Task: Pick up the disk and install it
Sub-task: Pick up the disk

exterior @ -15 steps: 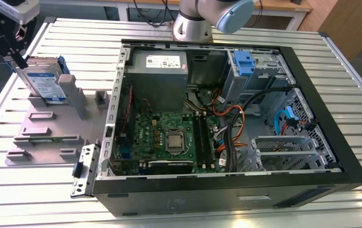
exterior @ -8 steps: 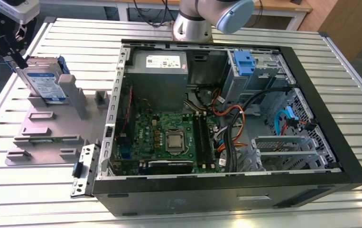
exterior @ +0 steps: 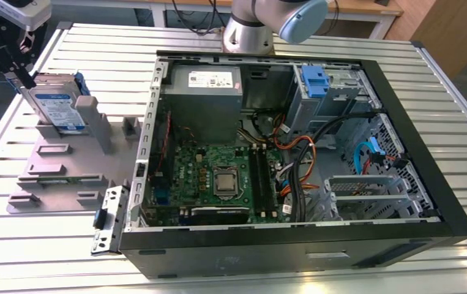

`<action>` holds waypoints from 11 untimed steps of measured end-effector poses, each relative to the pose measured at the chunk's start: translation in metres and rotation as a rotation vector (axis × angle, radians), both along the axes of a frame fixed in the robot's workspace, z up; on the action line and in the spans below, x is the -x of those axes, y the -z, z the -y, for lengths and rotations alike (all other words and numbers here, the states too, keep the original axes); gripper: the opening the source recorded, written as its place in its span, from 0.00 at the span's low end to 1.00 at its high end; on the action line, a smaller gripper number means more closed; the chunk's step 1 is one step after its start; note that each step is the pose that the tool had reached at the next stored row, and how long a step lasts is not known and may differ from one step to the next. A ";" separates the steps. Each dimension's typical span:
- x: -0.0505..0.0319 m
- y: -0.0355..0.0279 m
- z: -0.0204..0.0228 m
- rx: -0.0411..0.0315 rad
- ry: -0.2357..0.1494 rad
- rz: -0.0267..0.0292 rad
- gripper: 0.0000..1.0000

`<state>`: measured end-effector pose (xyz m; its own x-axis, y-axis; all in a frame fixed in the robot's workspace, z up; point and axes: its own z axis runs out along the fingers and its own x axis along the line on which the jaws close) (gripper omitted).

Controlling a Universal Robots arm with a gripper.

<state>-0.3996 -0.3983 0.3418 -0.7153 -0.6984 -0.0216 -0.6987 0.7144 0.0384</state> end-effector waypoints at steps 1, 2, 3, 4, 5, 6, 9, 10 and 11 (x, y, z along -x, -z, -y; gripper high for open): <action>0.0000 0.0000 0.0000 0.0000 -0.001 0.0000 0.11; 0.0000 0.0000 0.0000 0.0000 -0.001 0.0000 0.11; 0.0000 0.0000 0.0000 0.0000 -0.002 0.0000 0.11; 0.0000 0.0000 0.0000 0.0000 -0.003 0.0000 0.11; 0.0000 0.0000 0.0000 0.0000 -0.003 0.0000 0.11; 0.0000 0.0000 0.0000 0.0000 -0.004 0.0000 0.11; 0.0000 0.0000 0.0000 0.0000 -0.006 0.0000 0.11; 0.0000 0.0000 0.0000 0.0001 -0.007 0.0000 0.11; 0.0000 0.0000 0.0000 0.0001 -0.008 0.0000 0.11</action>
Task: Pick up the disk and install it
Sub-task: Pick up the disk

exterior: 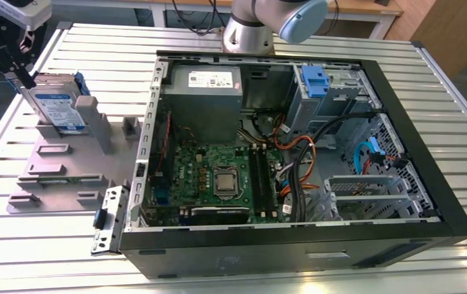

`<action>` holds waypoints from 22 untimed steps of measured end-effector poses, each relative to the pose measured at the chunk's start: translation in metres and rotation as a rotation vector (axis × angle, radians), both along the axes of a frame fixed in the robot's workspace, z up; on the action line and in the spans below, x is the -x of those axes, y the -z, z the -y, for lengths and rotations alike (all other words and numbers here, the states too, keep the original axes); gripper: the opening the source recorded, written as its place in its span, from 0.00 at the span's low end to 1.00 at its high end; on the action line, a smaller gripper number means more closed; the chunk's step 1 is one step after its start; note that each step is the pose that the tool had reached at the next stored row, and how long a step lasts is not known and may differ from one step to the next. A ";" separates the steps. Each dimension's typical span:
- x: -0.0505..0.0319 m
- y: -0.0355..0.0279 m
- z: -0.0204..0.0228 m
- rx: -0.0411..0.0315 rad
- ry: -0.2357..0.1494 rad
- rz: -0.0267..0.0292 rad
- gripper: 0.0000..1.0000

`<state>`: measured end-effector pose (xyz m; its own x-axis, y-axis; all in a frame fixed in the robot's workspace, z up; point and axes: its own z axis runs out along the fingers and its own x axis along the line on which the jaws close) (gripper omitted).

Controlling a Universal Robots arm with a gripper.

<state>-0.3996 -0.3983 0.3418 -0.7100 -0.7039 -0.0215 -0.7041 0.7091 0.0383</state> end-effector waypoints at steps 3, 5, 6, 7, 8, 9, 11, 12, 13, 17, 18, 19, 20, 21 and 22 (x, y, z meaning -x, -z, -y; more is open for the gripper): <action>0.0000 0.0000 0.0000 0.0001 -0.002 0.0000 0.11; 0.0000 0.0000 0.0000 0.0001 -0.003 0.0000 0.11; 0.0000 0.0000 0.0000 0.0001 -0.004 0.0000 0.11; 0.0000 0.0000 0.0000 0.0001 -0.005 0.0000 0.11; 0.0000 0.0000 0.0000 0.0001 -0.005 0.0000 0.11; 0.0000 0.0000 0.0000 0.0001 -0.006 0.0000 0.11; 0.0000 0.0000 0.0000 0.0001 -0.008 0.0000 0.11; 0.0000 0.0000 0.0000 0.0002 -0.008 0.0000 0.11; 0.0000 0.0000 0.0000 0.0002 -0.009 0.0000 0.11; 0.0000 0.0000 0.0000 0.0002 -0.011 0.0000 0.11; 0.0000 0.0000 0.0000 0.0001 -0.012 0.0000 0.11; 0.0000 0.0000 0.0000 0.0002 -0.013 0.0000 0.11; 0.0000 0.0000 0.0000 0.0002 -0.013 0.0001 0.11; 0.0000 0.0000 0.0000 0.0002 -0.014 0.0000 0.11; 0.0000 0.0000 0.0000 0.0002 -0.015 0.0001 0.11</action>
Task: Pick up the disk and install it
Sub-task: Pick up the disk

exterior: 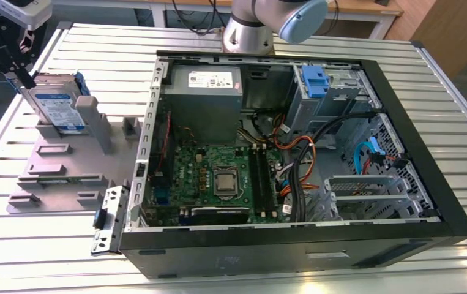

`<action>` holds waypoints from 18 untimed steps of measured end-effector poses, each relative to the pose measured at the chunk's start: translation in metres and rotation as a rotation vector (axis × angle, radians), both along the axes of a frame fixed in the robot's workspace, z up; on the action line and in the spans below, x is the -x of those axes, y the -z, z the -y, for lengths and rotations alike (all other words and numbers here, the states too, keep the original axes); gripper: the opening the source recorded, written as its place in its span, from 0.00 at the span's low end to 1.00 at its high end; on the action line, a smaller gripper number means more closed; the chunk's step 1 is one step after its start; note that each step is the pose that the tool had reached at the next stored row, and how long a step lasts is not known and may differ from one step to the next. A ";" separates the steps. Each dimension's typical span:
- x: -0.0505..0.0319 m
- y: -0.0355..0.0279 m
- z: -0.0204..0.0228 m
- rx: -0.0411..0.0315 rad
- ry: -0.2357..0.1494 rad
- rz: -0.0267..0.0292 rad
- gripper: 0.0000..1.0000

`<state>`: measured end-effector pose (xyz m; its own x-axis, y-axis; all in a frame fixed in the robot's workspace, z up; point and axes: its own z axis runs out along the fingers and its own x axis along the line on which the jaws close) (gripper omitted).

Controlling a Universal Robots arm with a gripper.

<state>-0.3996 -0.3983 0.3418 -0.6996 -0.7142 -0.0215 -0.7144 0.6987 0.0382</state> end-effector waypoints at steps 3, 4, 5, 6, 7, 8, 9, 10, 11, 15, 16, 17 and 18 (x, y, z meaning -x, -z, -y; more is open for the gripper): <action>0.0000 0.0000 0.0000 0.0000 -0.002 0.0000 0.11; 0.0000 -0.0001 0.0000 0.0001 -0.003 -0.0001 0.11; 0.0000 0.0000 0.0000 0.0001 -0.003 -0.0001 0.11; 0.0000 0.0000 0.0000 0.0001 -0.004 0.0000 0.11; 0.0000 0.0000 0.0000 0.0000 -0.004 -0.0001 0.11; 0.0000 0.0000 0.0000 0.0001 -0.005 -0.0001 0.11; 0.0000 0.0000 0.0000 0.0001 -0.006 -0.0001 0.11; 0.0000 0.0000 0.0000 0.0000 -0.006 0.0000 0.11; 0.0000 0.0000 0.0000 0.0001 -0.007 -0.0001 0.11; 0.0000 0.0000 0.0000 0.0000 -0.009 0.0000 0.11; 0.0000 0.0000 0.0000 0.0001 -0.010 -0.0001 0.11; 0.0000 0.0000 0.0000 0.0000 -0.011 0.0000 0.11; 0.0000 0.0000 0.0000 0.0000 -0.011 0.0000 0.11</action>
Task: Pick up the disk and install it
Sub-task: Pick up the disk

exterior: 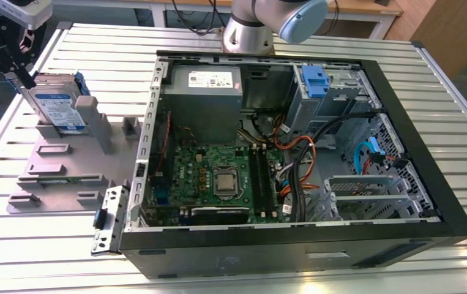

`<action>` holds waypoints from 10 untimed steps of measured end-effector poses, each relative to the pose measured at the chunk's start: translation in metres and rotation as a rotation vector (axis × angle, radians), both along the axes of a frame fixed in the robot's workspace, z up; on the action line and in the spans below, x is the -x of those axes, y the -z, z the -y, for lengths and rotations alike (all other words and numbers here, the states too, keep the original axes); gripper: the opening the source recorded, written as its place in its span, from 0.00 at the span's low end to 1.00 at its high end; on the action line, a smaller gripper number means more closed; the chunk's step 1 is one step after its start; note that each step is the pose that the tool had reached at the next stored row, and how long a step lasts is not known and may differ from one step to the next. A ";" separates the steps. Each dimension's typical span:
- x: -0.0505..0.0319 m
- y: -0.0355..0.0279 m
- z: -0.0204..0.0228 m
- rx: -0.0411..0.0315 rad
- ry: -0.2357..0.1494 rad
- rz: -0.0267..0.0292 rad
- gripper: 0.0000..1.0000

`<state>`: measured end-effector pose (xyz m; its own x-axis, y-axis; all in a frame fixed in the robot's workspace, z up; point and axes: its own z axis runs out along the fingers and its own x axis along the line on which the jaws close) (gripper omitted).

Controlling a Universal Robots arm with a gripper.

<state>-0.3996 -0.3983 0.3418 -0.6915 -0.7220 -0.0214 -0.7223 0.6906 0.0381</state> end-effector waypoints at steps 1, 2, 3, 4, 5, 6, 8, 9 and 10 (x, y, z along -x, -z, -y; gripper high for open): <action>0.0000 0.0000 0.0000 0.0000 -0.001 -0.0001 0.11; 0.0000 0.0000 0.0000 0.0000 -0.001 0.0000 0.11; 0.0000 0.0000 0.0000 0.0000 -0.002 0.0000 0.11; 0.0000 0.0000 0.0000 0.0000 -0.003 -0.0001 0.11; 0.0000 0.0000 0.0000 0.0001 -0.003 -0.0001 0.11; 0.0000 0.0000 0.0000 0.0001 -0.004 0.0000 0.11; 0.0000 0.0000 0.0000 0.0001 -0.005 0.0000 0.11; 0.0000 0.0000 0.0000 0.0001 -0.006 0.0000 0.11; 0.0000 0.0000 0.0000 0.0001 -0.006 0.0000 0.11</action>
